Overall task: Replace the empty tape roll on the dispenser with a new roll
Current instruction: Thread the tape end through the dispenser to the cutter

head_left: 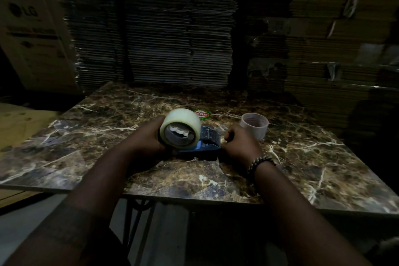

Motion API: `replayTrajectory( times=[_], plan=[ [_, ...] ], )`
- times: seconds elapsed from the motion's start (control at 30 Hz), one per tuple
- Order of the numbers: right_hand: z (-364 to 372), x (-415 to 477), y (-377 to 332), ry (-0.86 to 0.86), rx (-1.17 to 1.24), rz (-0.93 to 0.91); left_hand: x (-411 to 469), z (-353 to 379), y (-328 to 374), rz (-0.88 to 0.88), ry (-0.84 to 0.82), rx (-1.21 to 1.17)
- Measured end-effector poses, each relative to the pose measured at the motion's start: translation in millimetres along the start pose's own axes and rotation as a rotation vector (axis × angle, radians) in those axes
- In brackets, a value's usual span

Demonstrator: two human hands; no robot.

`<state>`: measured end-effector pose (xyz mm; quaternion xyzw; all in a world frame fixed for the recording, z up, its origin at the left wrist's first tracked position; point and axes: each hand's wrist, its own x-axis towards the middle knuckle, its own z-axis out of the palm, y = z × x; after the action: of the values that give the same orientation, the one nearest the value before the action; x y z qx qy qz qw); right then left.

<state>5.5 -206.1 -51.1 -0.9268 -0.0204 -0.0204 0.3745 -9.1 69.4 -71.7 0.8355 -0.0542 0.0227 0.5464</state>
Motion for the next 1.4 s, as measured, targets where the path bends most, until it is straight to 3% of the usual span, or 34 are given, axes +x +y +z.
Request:
replayTrajectory(
  times=[0.17,0.77,1.13,1.4],
  plan=[
    [1,0,-1,0.015,-0.129,-0.052,1,0,-1,0.001,0.002,0.007],
    [-7,-1,11,0.000,0.085,-0.050,-5,5,3,0.005,0.002,-0.024],
    [-3,-4,9,-0.003,0.214,-0.107,-1,-1,5,0.059,-0.015,0.168],
    [-2,-9,8,-0.126,0.250,-0.192,-6,3,10,0.064,-0.023,0.091]
  ],
)
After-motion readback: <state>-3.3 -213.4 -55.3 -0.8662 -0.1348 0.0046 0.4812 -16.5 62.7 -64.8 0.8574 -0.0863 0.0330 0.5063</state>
